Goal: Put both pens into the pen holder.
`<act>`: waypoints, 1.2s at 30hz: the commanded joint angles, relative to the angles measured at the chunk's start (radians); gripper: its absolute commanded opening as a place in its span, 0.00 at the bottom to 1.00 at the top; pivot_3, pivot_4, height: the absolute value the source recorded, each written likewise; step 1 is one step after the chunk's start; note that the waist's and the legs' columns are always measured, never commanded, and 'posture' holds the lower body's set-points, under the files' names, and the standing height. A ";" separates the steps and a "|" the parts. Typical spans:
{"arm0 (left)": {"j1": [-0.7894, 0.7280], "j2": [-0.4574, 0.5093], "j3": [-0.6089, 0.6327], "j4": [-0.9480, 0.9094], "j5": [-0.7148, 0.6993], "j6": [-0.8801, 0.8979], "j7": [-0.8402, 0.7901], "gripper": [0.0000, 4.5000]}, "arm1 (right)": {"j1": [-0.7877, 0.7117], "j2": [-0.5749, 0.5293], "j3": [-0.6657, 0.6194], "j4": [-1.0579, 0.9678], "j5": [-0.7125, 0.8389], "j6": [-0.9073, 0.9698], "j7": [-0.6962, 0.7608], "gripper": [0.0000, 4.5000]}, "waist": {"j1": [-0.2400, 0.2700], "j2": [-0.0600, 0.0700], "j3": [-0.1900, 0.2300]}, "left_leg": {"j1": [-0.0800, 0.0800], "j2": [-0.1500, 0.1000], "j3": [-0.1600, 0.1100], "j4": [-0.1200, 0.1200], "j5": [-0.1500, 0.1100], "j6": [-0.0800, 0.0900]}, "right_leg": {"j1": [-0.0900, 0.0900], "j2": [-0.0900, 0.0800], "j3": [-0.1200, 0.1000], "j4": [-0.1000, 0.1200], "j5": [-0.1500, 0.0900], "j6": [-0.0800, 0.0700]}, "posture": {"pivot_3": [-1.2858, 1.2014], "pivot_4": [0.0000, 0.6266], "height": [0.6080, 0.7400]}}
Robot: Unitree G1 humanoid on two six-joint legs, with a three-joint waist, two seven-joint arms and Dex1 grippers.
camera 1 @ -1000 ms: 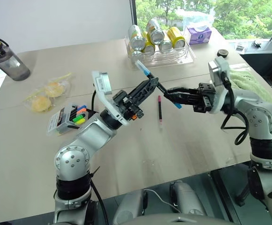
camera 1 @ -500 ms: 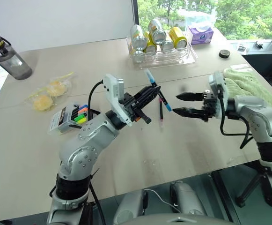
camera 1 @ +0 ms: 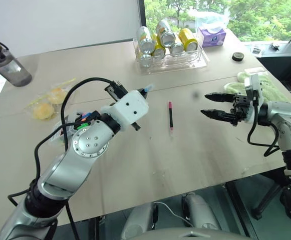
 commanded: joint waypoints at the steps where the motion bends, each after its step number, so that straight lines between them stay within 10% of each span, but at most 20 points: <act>1: 0.044 -0.004 -0.008 -0.097 0.132 0.073 0.019 0.00 | -0.062 0.000 -0.018 -0.005 0.085 0.068 0.082 0.82 | 0.001 0.000 0.000 | -0.001 0.000 0.000 0.000 0.000 0.000 | 0.000 0.000 0.000 0.000 0.000 0.000 | 0.52 0.24 0.99; 36: 0.270 -0.152 0.134 -0.166 0.559 0.205 -0.112 0.00 | -0.189 0.111 0.013 0.133 0.007 -0.071 0.147 0.82 | -0.007 0.000 0.000 | -0.001 0.000 -0.002 0.000 0.000 0.000 | -0.001 -0.001 -0.001 0.001 0.000 0.000 | 0.52 0.24 0.99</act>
